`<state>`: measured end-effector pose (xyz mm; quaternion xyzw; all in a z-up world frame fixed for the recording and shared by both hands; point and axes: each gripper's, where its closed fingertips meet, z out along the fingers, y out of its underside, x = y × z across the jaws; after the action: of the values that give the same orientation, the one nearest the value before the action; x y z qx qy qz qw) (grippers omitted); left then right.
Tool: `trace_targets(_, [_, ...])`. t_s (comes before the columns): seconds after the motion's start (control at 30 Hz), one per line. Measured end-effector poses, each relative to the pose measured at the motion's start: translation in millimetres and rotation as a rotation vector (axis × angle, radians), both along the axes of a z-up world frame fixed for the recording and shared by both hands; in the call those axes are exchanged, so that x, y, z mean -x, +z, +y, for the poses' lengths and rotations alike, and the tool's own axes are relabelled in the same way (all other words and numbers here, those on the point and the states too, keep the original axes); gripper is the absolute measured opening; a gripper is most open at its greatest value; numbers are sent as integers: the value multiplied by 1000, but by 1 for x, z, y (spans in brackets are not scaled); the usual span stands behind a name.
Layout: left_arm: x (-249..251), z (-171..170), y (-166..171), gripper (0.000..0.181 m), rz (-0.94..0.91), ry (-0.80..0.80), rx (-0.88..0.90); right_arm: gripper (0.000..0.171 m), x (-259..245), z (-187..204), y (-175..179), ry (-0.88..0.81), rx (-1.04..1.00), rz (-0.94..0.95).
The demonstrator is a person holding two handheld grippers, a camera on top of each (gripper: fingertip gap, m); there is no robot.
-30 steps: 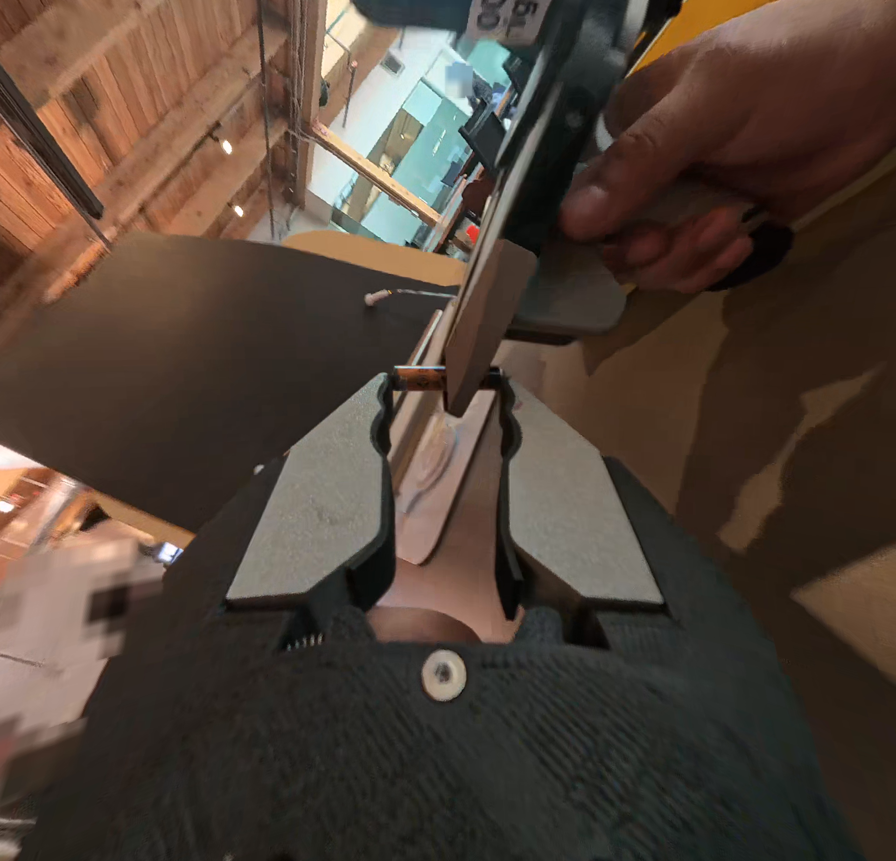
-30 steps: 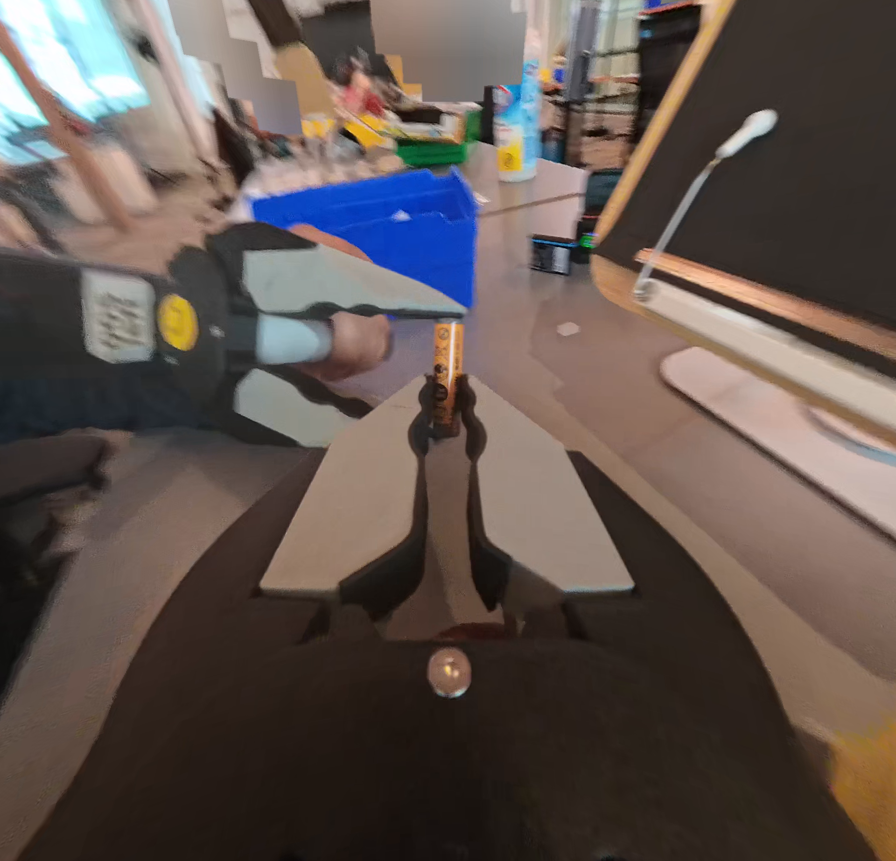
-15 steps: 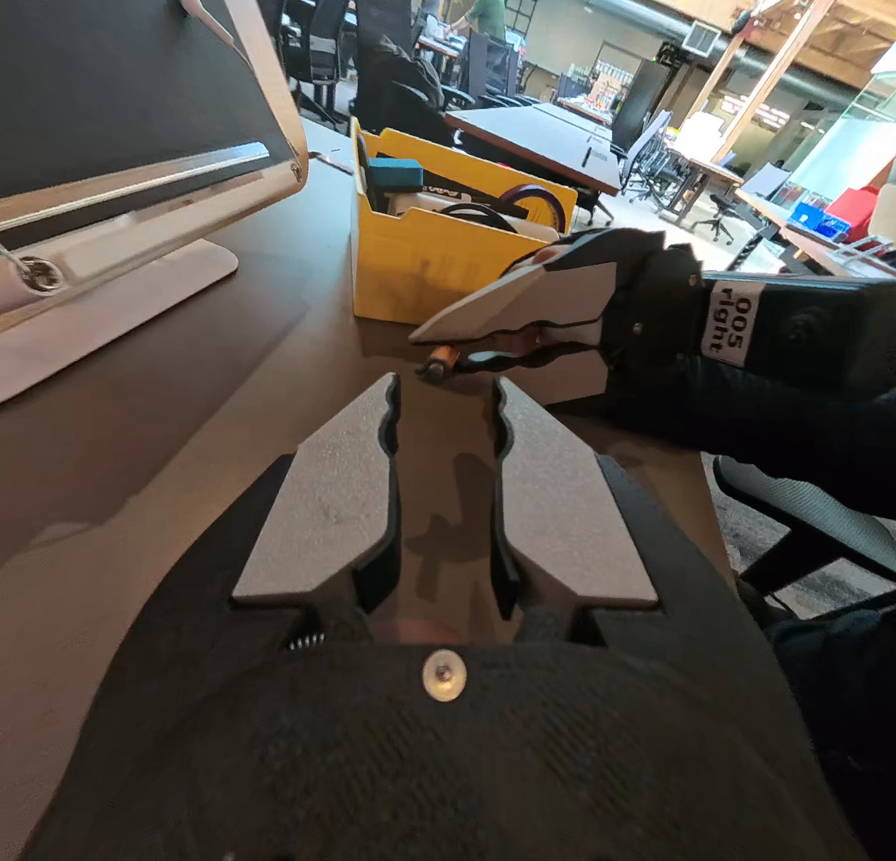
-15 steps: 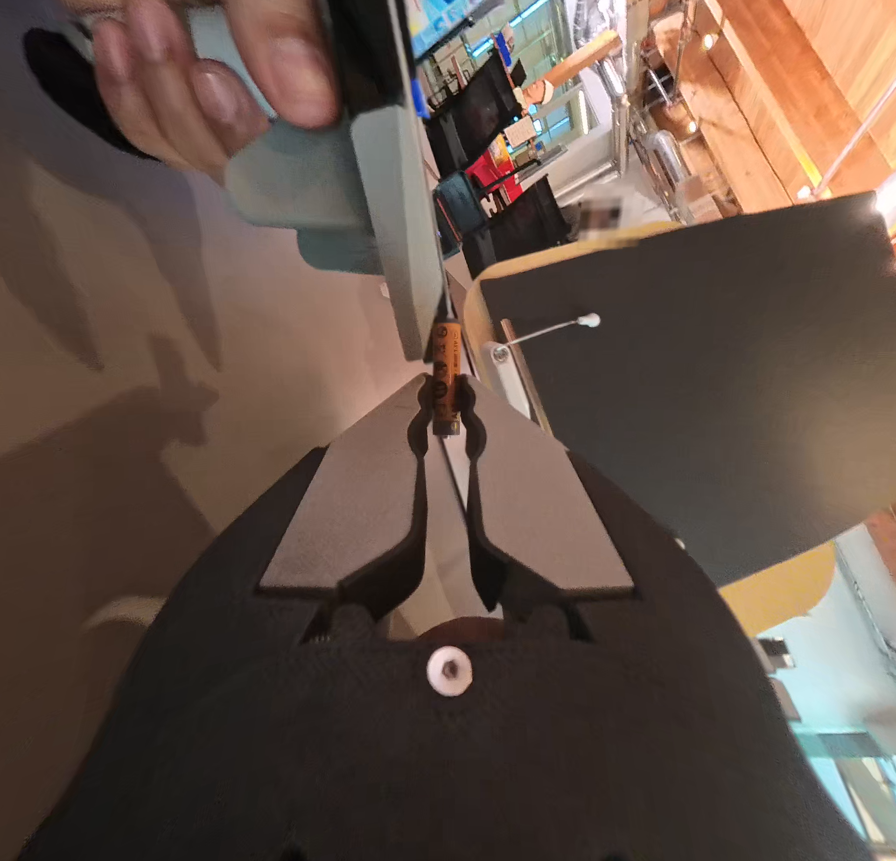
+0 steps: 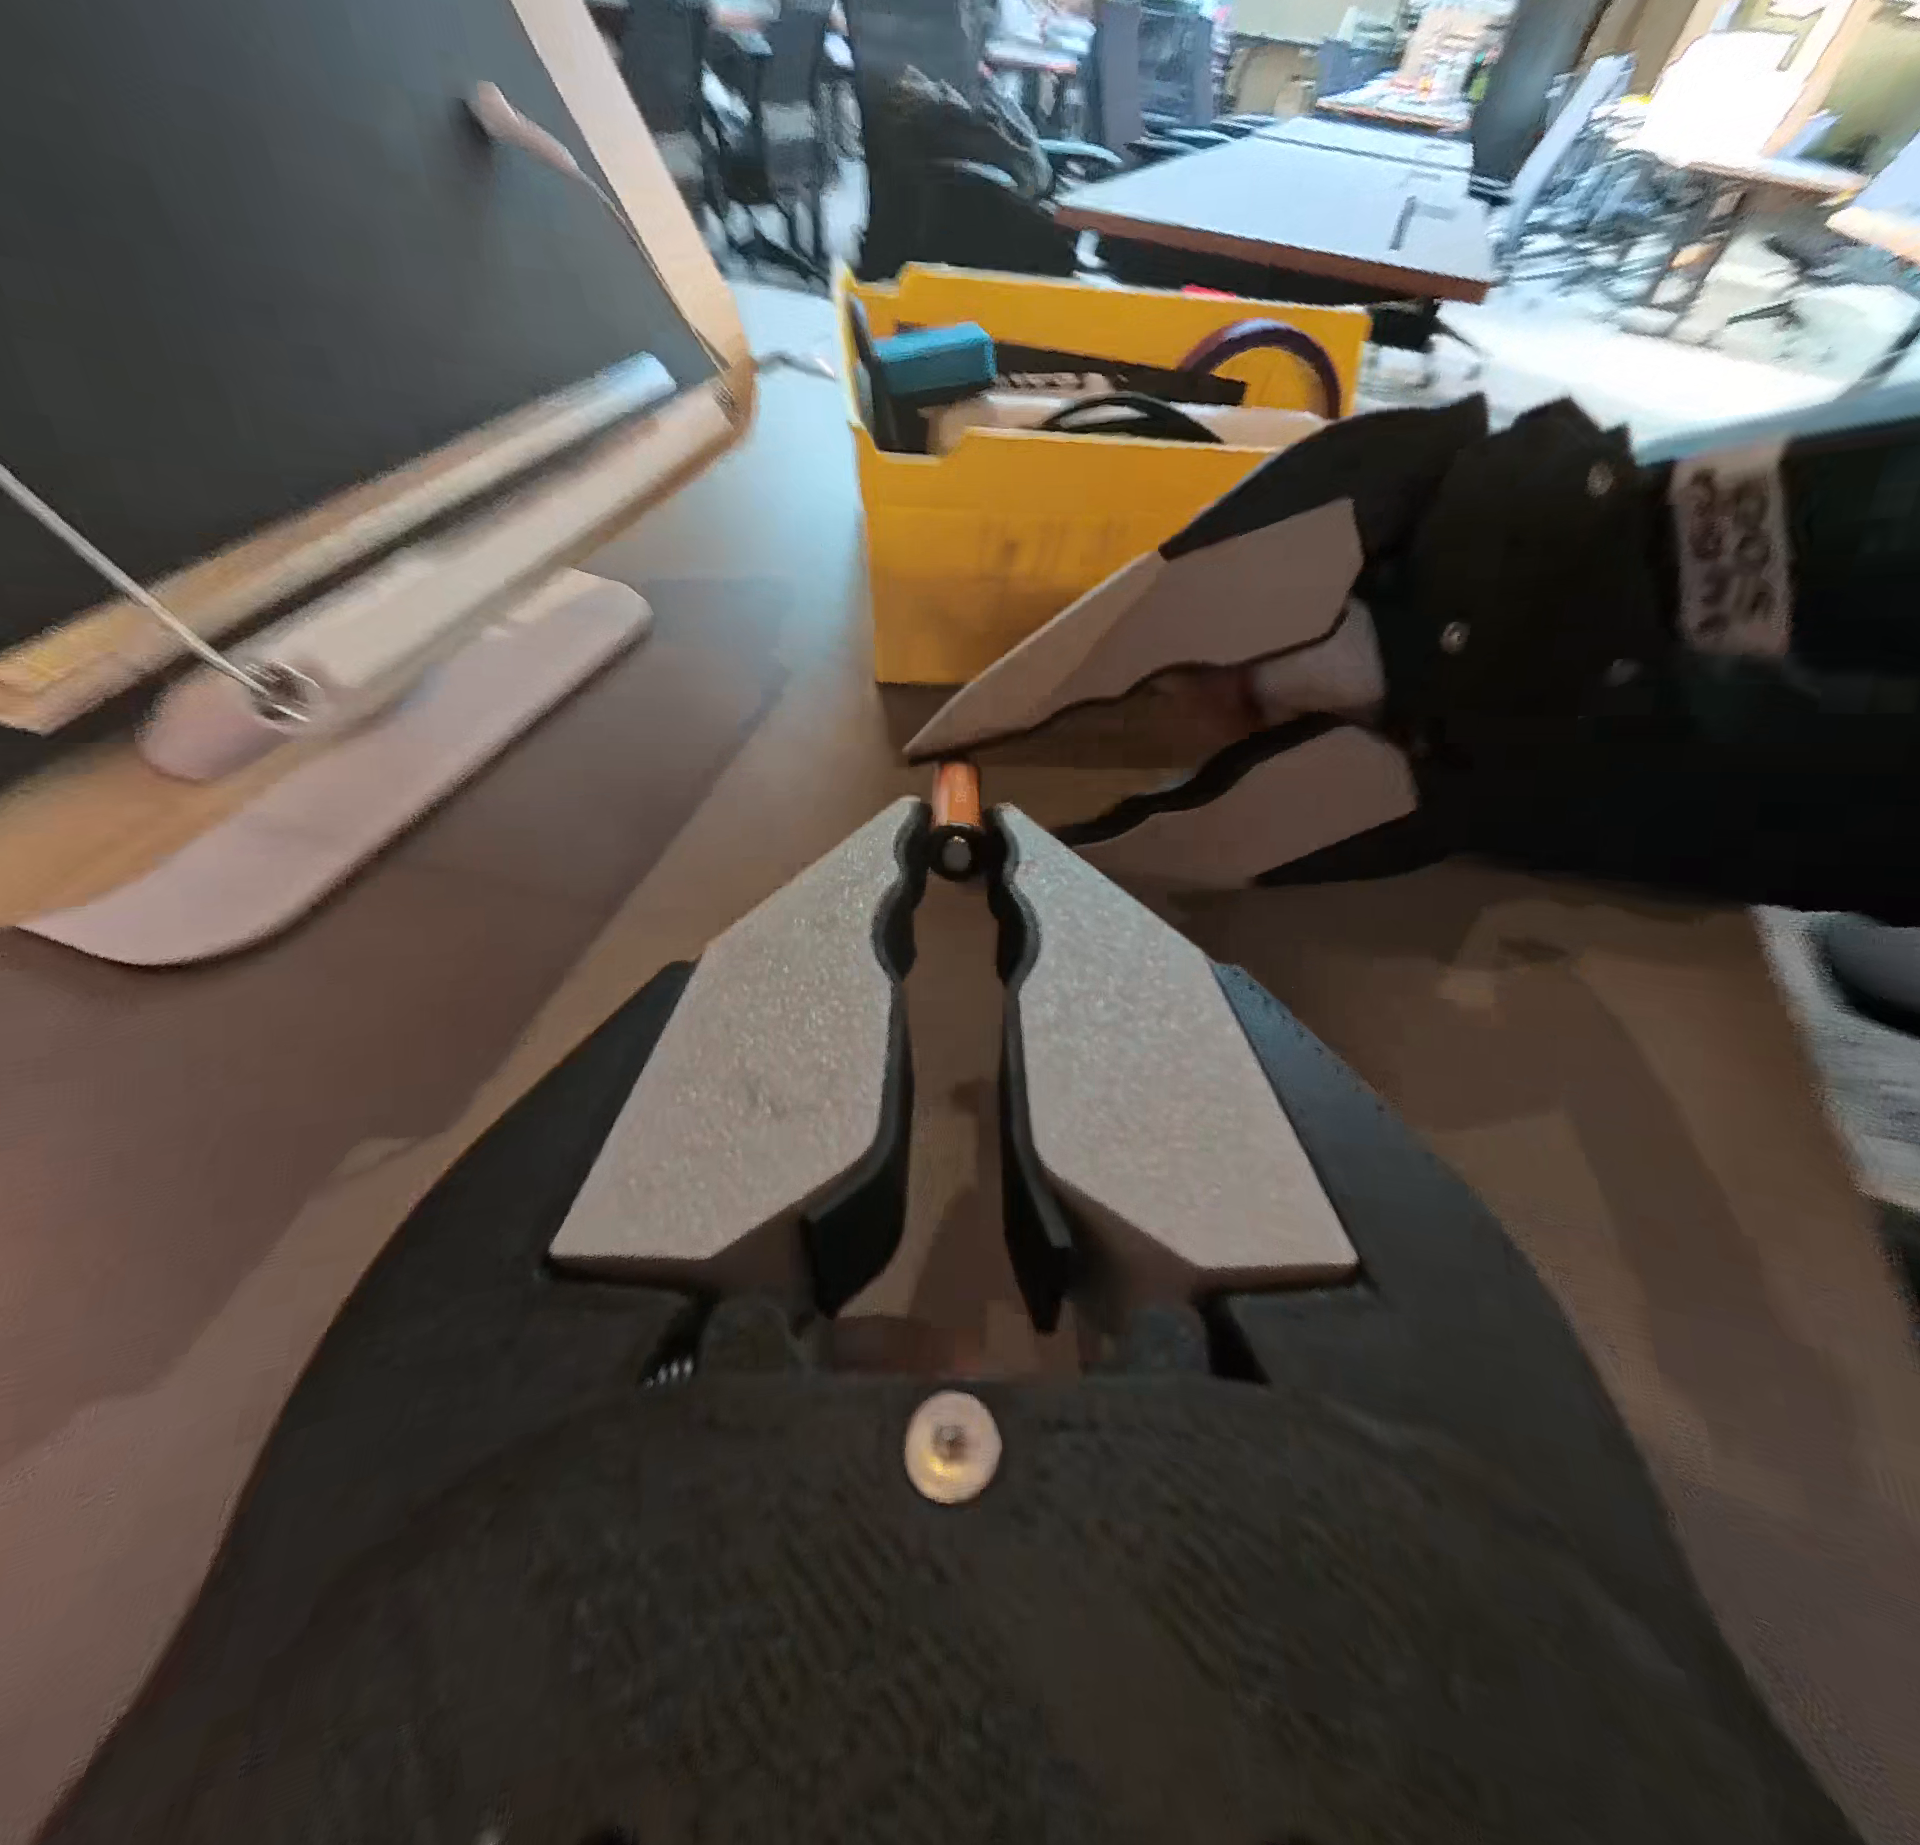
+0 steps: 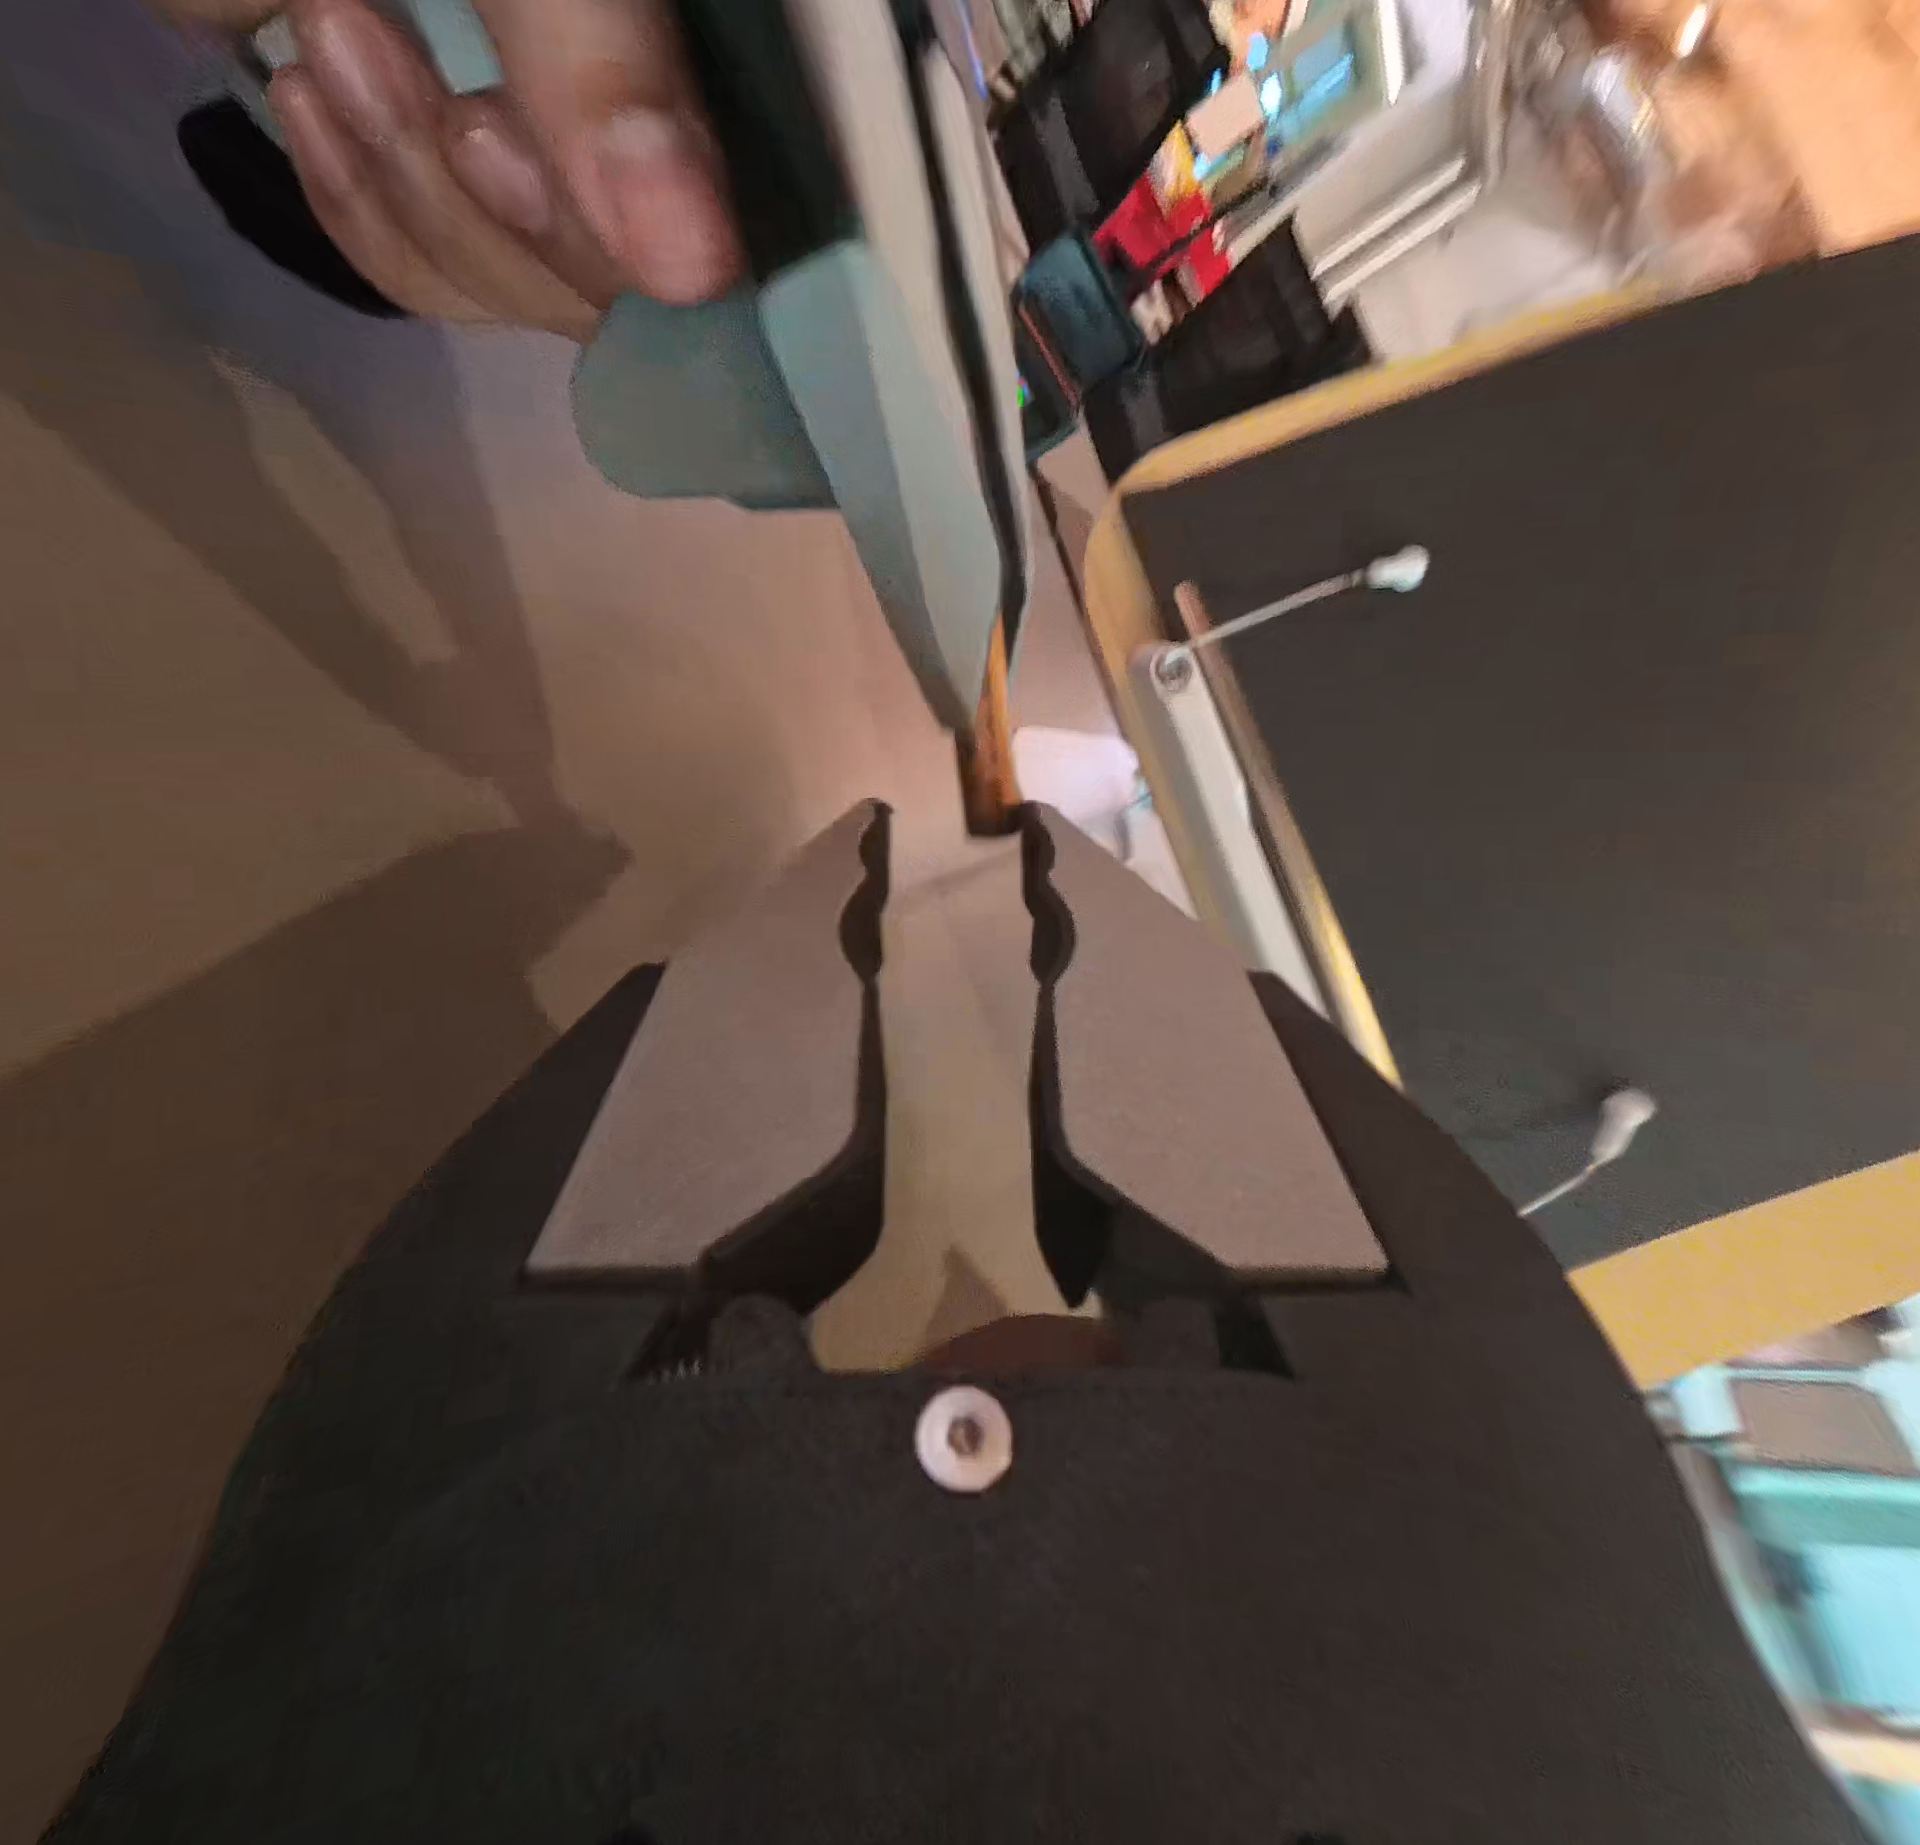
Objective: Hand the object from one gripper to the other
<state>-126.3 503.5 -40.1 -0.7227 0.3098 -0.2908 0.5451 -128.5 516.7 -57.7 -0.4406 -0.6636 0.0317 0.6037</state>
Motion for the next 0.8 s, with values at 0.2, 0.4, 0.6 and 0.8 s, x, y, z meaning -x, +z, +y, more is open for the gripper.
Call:
trace_targets(0.2, [27,1,48,8,253,233,-645,30,-6,-7,23,107,790,282])
trace_targets(0.4, [-5,-23,62,8,313,228,-902,45,-9,-22,73,419,1360,616])
trace_targets(0.6, [-18,-26,62,8,328,244,-945,16,-5,-38,81,511,1371,603])
trace_targets(0.8, [-19,-20,48,8,429,222,-916,6,-9,-38,83,512,1331,587])
